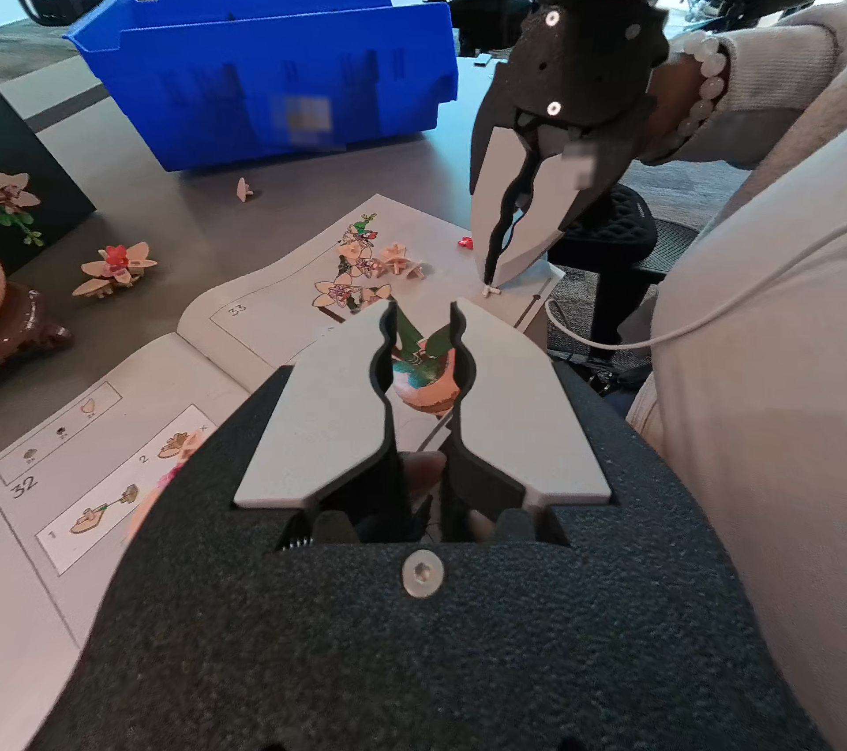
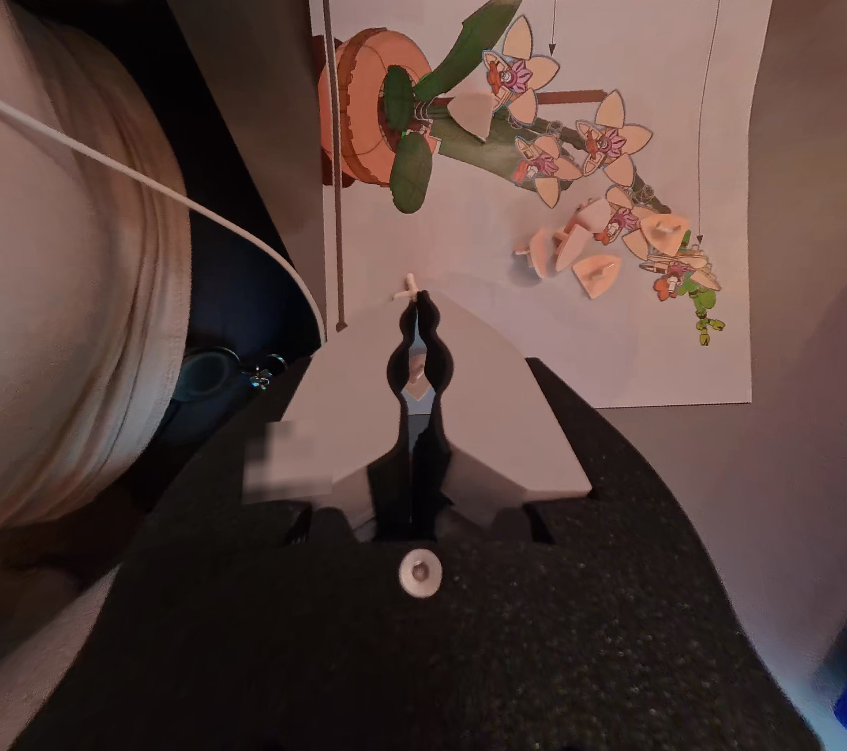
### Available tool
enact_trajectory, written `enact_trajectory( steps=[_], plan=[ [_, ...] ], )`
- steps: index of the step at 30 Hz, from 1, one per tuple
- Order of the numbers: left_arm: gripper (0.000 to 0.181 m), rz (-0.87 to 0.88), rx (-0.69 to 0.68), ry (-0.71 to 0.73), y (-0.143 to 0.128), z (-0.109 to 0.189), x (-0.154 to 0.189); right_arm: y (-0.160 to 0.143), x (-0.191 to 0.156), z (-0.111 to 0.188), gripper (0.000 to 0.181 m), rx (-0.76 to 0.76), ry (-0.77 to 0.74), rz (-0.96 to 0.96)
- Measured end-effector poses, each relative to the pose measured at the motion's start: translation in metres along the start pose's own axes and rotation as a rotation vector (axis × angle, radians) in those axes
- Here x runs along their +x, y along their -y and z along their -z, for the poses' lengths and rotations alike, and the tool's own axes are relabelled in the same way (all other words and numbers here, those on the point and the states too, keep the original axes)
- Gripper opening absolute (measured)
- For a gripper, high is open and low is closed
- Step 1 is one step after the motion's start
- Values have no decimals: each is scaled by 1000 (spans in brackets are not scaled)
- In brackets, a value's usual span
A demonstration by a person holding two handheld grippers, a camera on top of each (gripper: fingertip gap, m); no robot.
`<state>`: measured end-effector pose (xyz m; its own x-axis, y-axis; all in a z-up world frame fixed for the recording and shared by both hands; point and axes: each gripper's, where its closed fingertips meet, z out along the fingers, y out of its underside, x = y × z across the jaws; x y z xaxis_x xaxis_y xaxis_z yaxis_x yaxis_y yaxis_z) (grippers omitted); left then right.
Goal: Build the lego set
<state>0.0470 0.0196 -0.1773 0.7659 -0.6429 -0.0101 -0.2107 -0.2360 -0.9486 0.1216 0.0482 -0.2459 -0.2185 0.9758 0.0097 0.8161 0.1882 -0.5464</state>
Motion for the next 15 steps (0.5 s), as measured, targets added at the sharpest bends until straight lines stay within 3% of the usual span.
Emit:
enact_trajectory(
  steps=[7,10,12,13,15],
  plan=[
    [22,-20,-61,-66,0,-13,12,9,24,20,0,201,-22,-70],
    [23,-50,-96,-87,-1,-22,18,-5,50,39,0,187,-100,-46],
    [23,-72,-114,-90,-2,-28,20,-13,47,43,1,170,-13,-54],
    [23,-72,-119,-91,-3,-30,21,-17,44,41,28,149,26,-76],
    [24,-49,-115,-89,-1,-34,22,-24,38,31,33,84,66,-88]
  ],
)
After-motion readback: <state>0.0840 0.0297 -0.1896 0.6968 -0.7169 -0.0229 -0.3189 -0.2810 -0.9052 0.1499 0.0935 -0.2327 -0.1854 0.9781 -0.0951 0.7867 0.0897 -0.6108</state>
